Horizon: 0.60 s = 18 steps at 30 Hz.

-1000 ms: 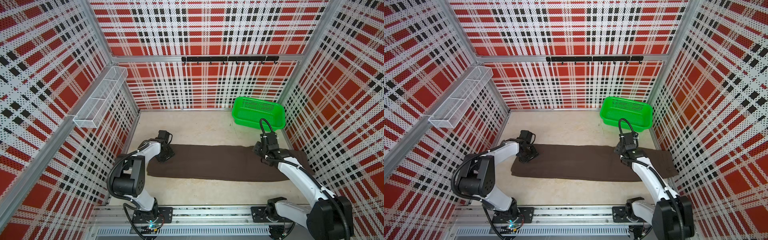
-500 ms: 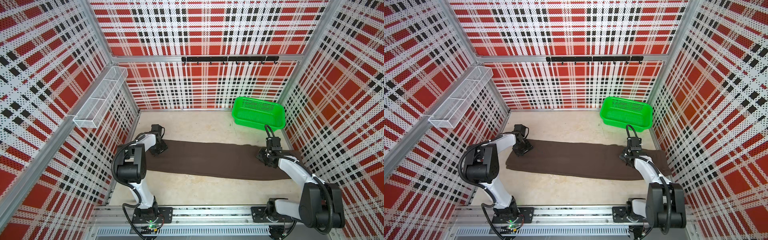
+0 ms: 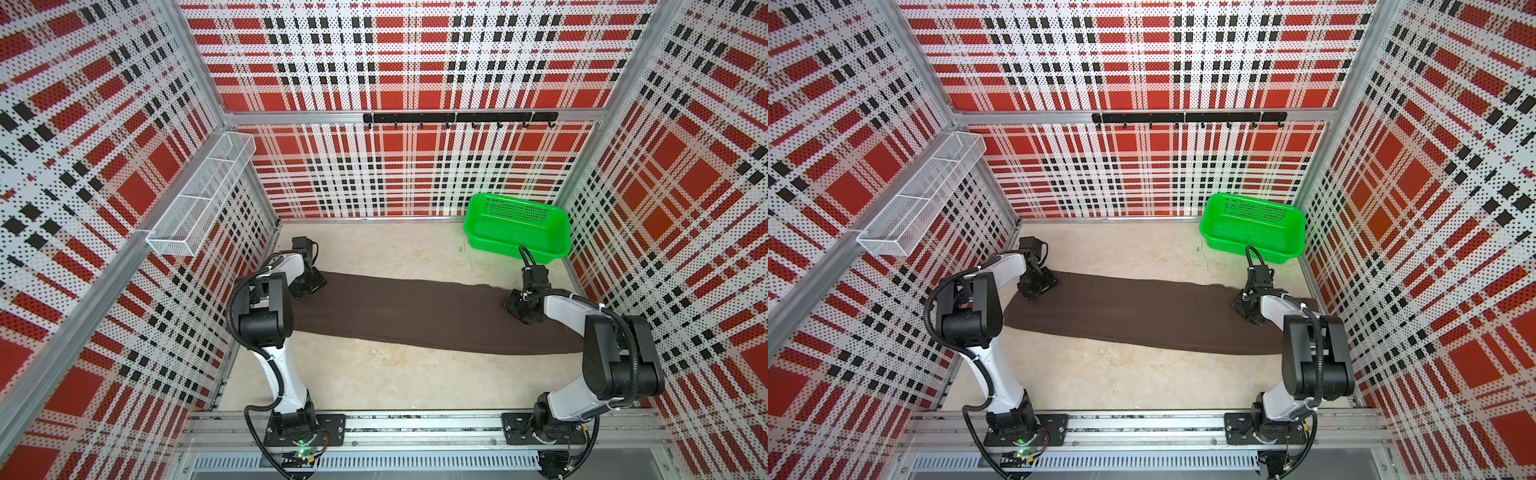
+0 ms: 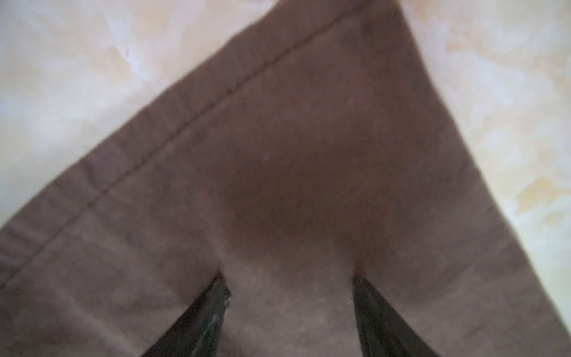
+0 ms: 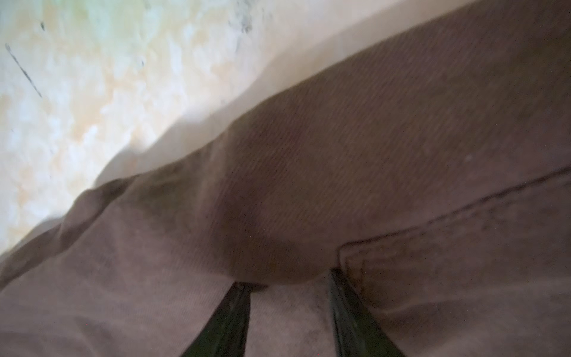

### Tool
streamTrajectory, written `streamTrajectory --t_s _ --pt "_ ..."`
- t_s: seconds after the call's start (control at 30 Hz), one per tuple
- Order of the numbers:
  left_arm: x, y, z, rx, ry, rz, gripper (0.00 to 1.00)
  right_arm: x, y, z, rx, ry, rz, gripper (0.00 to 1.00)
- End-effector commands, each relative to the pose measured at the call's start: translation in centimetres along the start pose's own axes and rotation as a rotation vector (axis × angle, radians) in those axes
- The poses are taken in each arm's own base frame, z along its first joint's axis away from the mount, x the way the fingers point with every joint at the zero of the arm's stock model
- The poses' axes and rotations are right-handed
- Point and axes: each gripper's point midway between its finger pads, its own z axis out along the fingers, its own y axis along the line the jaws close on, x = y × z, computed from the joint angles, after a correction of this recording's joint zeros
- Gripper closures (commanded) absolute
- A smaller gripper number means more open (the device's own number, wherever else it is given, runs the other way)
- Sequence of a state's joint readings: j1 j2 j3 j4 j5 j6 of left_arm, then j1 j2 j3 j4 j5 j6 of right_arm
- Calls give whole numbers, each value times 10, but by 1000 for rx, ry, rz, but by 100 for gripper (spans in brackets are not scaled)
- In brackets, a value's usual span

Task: Fold and stack the trousers
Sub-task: Move the trousers to the center of the table.

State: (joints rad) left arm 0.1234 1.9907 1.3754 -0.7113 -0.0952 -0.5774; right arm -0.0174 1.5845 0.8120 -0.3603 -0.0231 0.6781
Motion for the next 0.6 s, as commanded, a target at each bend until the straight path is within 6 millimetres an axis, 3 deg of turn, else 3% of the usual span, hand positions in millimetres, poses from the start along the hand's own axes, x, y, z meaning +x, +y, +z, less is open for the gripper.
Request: streamTrajectory --t_s 0.0,0.13,0.3,0.4,0.57 --pt "-15 3 -5 22 -2 -1 28 -15 -4 7 47 -38 2 56" --pt "-36 4 -35 46 -64 17 27 -26 6 -8 33 -79 -33 57" --pt "-60 32 -63 15 -135 22 23 -33 39 -54 25 -176 -155 56" --pt "-66 47 -67 -5 -147 20 21 -25 58 -67 -27 -175 -191 55" --pt "-66 54 -56 -54 -111 93 20 2 87 -66 -132 -126 -216 55"
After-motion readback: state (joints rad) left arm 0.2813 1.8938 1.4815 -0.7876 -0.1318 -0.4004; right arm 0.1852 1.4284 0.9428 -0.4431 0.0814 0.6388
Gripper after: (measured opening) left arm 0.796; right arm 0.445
